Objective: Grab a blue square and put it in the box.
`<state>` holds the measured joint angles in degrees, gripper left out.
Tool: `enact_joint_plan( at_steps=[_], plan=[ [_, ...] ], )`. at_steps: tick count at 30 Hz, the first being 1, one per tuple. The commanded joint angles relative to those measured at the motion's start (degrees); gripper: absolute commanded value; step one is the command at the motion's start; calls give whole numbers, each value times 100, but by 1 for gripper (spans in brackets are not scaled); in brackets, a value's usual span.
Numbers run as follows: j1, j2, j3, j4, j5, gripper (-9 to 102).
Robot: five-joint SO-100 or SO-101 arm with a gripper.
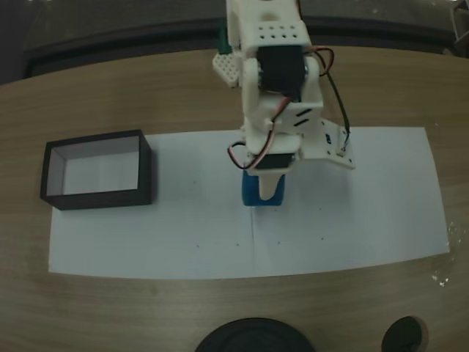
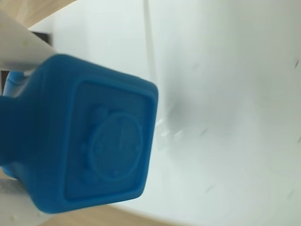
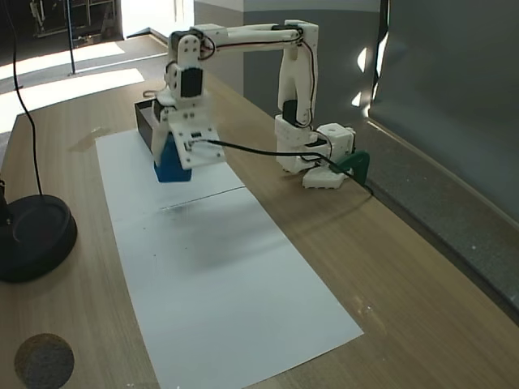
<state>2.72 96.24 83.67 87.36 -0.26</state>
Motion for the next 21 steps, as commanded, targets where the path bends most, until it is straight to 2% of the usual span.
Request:
enact_joint_plan(
  at_steps=[1,6,9,13,21],
  plan=[
    [1362,800,-1521,158,-378,11],
    [3955,677,-2558,-229,-1187,12],
    [4843,202,-2593,-738,-1415,12],
    [5265,-686,-2646,-1011,-1538,12],
    [5282,-2013,-2646,-1151,-1529,12]
  ],
)
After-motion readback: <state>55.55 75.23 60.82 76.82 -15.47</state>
